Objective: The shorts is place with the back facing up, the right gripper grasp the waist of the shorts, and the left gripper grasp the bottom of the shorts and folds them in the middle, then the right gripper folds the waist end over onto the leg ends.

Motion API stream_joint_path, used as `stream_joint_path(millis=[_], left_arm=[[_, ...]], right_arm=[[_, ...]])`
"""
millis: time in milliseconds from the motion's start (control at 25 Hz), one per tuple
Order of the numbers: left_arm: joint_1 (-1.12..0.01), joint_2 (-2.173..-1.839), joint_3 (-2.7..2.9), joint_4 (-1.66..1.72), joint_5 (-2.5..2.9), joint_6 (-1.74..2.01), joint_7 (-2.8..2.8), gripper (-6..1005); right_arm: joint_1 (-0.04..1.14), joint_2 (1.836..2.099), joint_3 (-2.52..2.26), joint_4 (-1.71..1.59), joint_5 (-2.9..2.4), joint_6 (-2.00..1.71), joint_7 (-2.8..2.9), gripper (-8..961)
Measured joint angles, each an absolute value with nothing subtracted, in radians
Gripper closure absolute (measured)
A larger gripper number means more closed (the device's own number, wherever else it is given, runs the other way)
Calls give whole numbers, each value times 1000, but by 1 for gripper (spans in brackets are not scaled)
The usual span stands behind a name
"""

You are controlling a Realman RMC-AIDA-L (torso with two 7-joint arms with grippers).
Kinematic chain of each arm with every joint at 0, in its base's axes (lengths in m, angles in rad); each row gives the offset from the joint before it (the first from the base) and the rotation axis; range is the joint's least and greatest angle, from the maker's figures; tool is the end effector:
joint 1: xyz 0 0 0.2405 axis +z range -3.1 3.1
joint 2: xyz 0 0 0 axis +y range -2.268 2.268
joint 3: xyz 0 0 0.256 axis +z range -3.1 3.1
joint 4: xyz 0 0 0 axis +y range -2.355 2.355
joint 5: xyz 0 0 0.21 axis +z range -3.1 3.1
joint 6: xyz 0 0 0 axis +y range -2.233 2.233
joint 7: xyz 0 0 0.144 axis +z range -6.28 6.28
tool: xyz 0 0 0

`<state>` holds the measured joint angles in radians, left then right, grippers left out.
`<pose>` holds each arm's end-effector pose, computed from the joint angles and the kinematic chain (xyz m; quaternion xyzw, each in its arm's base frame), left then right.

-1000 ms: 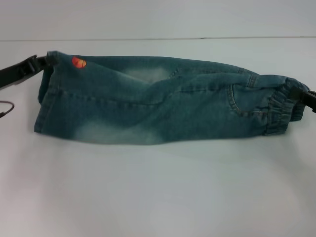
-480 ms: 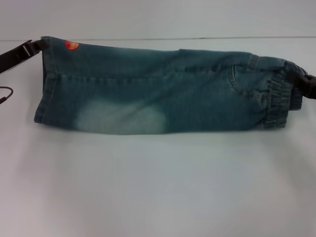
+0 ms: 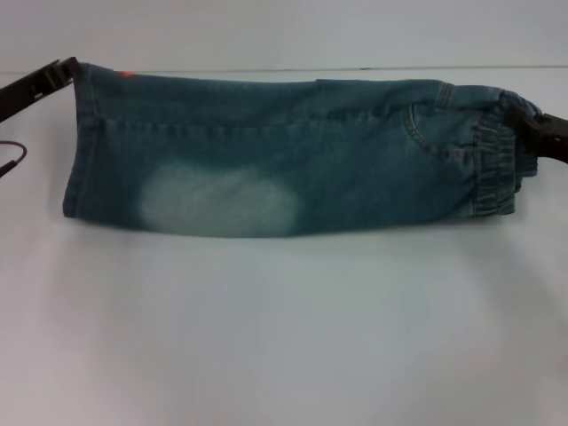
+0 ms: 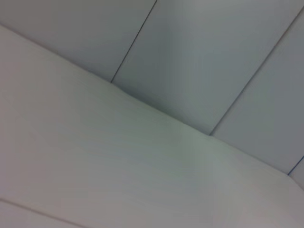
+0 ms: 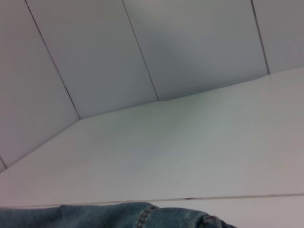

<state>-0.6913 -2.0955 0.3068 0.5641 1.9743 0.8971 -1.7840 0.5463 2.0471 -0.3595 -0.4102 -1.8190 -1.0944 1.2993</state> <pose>-0.3020 0.4262 0.0479 -0.6936 -0.5054 -0.3239 0.3983 0.3337 0.3722 0.0301 -0.7801 0.3869 0.2948 0.3935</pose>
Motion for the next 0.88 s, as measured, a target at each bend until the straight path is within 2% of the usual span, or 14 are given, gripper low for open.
stream_joint_path(millis=[480, 760, 880], left_arm=[[-737, -2099, 308, 526, 1937, 834, -1665, 959], [-728, -2112, 322, 518, 1890, 806, -1615, 793], [-706, -2112, 331, 525, 1888, 864, -1600, 723]], right_arm=[[577, 2051, -362, -399, -1821, -1048, 1288, 797], [574, 2051, -388, -399, -1828, -1025, 1325, 785], [564, 2044, -399, -405, -1828, -1025, 1354, 687]])
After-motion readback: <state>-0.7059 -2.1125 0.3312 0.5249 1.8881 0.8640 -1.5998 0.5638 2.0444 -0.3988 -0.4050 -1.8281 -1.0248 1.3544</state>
